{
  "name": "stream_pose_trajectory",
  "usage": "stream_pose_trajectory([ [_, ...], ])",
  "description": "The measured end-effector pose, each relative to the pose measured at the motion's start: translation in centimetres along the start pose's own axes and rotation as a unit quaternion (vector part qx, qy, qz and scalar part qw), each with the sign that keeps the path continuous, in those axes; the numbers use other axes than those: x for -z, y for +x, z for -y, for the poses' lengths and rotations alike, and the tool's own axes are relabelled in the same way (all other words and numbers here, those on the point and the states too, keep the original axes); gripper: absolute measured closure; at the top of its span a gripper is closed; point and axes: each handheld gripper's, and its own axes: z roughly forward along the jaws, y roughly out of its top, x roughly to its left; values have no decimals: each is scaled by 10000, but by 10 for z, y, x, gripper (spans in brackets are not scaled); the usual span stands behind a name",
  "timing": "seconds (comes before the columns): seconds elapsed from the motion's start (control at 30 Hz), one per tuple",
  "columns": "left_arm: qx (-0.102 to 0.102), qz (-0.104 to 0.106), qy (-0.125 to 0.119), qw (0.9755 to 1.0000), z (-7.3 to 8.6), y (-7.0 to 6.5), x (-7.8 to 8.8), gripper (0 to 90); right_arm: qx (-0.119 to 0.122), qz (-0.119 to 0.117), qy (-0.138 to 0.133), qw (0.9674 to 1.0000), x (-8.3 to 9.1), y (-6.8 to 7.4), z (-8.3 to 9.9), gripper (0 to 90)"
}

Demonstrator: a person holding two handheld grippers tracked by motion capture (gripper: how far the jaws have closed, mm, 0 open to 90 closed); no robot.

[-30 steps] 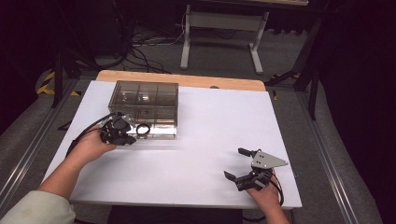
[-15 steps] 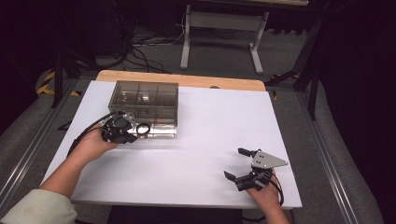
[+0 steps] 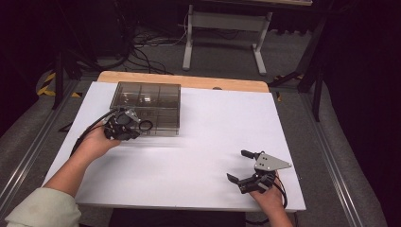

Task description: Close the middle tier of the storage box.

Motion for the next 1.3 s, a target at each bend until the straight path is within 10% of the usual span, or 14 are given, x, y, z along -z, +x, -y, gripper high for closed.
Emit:
stream_pose_trajectory([
  [1.3,691,-584,-444,9949,-10,21,-14,897,-5,-9,-3,10000,0,0,0,0],
])
